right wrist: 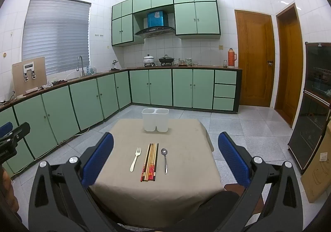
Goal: Organize utensils
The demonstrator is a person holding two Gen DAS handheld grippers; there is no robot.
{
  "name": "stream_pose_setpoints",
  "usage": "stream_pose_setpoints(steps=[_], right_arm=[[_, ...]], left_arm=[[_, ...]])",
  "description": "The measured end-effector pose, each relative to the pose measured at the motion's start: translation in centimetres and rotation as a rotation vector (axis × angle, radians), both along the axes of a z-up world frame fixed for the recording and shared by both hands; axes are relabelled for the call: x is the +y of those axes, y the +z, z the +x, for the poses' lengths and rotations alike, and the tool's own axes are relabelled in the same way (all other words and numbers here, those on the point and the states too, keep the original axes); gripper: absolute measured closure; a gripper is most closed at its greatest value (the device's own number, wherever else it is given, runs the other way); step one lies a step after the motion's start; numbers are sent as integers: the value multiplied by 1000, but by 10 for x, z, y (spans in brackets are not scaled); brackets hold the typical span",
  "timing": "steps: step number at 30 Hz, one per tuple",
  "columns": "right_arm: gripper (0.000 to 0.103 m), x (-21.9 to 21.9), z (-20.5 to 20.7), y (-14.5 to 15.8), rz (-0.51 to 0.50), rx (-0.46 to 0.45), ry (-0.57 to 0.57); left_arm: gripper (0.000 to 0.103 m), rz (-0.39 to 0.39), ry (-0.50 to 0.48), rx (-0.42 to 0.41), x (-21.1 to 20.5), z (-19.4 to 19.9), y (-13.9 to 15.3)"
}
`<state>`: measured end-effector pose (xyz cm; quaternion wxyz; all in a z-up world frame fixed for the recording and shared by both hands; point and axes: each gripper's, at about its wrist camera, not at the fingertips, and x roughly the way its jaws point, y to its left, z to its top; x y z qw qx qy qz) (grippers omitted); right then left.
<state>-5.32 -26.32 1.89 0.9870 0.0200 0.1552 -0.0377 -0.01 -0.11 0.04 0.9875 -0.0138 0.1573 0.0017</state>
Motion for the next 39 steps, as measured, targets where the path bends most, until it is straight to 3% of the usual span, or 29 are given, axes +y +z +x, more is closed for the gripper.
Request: stream_pose_setpoints(steps=[39], right_arm=[[5, 5, 3, -1, -3, 1, 3]], left_arm=[[6, 1, -3, -3, -5, -5, 10]])
